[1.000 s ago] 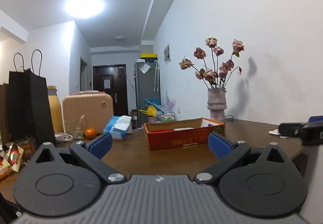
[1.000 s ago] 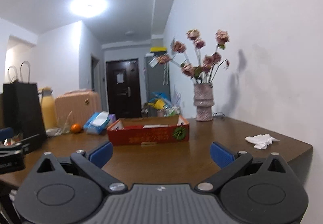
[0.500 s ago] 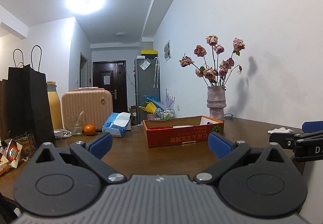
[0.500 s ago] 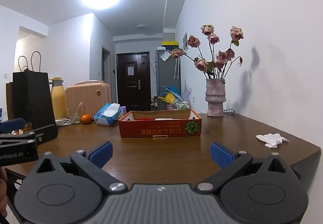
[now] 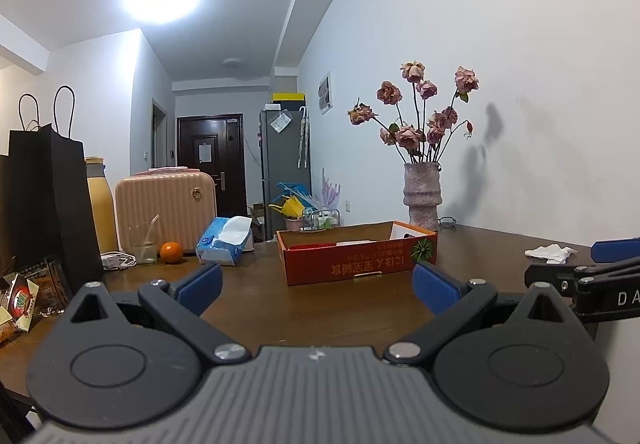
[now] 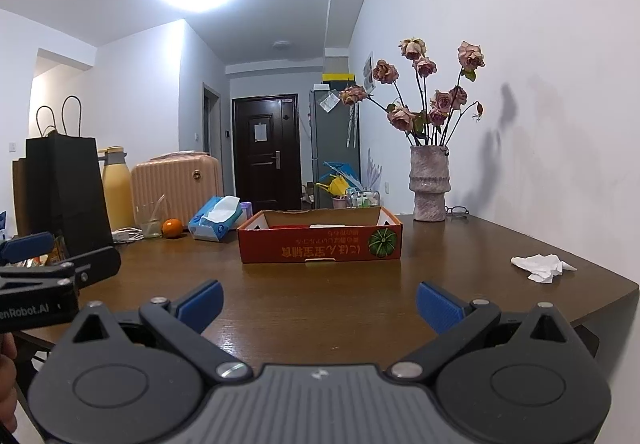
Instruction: Organize rigid objects
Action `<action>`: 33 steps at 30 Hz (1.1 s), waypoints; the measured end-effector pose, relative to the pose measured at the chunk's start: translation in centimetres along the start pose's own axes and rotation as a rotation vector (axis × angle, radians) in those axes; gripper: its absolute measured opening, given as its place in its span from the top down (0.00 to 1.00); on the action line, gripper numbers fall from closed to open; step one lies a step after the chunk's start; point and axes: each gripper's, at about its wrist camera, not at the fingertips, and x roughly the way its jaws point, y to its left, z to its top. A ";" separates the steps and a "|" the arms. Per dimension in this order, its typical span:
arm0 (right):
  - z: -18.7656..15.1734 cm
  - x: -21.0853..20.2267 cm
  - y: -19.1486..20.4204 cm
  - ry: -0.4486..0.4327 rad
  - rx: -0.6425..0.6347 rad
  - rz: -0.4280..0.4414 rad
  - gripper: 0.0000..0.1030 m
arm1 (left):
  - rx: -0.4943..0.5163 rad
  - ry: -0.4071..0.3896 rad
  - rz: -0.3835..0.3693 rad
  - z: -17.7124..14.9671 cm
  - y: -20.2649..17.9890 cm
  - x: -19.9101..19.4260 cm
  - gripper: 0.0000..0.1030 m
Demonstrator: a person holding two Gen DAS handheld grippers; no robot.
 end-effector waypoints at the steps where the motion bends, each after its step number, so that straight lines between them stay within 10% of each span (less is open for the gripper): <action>1: 0.0 -0.1 0.0 -0.001 0.000 0.000 0.00 | -0.001 -0.001 0.002 0.0 0.0 0.0 0.00; 33: -0.2 -0.1 -0.1 0.018 0.002 0.015 0.00 | 0.001 -0.002 -0.001 0.0 0.0 0.1 0.00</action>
